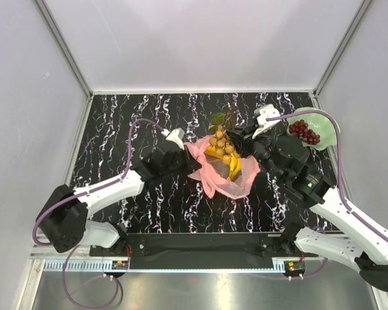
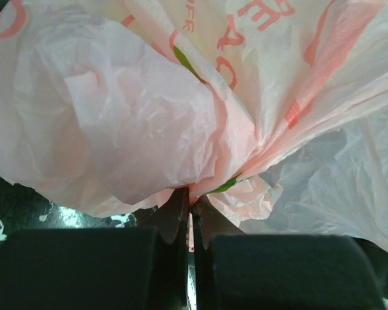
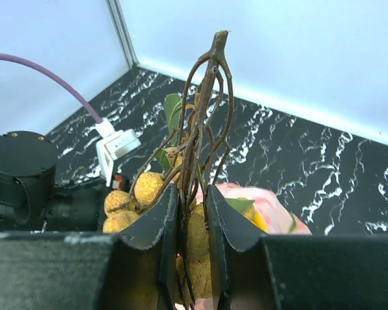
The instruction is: Untie the knot of the plastic bag and take out the fruit
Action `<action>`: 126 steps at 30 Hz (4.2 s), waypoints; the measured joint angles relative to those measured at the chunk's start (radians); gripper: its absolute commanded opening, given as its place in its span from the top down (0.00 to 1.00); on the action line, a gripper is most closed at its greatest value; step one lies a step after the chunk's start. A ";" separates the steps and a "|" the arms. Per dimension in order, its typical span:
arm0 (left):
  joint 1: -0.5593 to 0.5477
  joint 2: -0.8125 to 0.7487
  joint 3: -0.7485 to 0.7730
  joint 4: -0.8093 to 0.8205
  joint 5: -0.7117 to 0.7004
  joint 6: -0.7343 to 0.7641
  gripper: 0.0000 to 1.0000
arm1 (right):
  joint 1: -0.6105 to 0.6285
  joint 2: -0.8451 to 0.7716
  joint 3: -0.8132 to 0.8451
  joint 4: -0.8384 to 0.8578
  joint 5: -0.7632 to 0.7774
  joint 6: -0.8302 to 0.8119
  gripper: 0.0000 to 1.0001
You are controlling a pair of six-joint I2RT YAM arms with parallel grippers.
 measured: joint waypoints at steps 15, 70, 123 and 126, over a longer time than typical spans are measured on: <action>0.001 -0.186 -0.235 0.011 0.002 -0.009 1.00 | -0.170 0.188 0.352 -0.140 0.301 0.023 1.00; -0.018 -0.372 -0.212 -0.220 -0.032 0.019 1.00 | -1.118 0.712 0.669 -0.267 -0.332 0.489 0.00; -0.117 0.194 -0.101 0.319 0.057 -0.083 1.00 | 0.160 0.211 -0.074 -0.618 0.289 0.583 0.57; -0.117 0.185 -0.101 0.316 0.057 -0.083 1.00 | 0.138 0.261 -0.095 -0.576 0.326 0.575 0.65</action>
